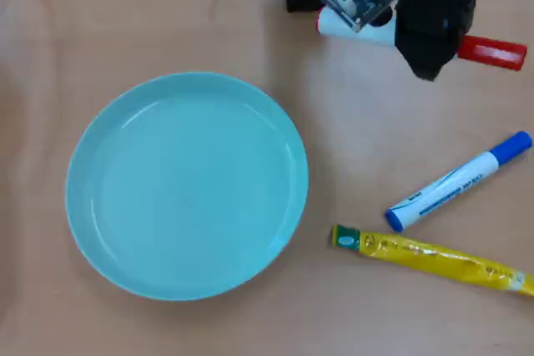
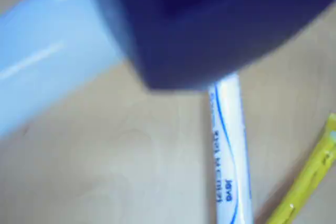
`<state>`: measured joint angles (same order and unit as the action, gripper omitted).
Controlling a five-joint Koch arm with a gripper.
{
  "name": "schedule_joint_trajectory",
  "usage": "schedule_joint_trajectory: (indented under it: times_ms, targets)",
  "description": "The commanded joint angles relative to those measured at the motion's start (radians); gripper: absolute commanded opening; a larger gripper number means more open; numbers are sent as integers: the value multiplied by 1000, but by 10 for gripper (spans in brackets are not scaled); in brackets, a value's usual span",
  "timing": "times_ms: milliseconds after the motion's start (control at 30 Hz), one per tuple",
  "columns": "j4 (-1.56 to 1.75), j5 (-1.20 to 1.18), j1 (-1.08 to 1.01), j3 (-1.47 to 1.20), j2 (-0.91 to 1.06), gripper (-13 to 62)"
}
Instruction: Pick up the red pen.
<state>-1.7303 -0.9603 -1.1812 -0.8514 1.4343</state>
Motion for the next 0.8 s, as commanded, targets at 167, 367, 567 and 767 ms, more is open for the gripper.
schedule_joint_trajectory:
  times_ms: [167,367,567,767]
  targets:
    - [95,278,-67,67,58,-65]
    - [97,359,-92,67,58,-64]
    - [106,394,-94,64,57,-64]
    - [106,397,-95,64,35,-64]
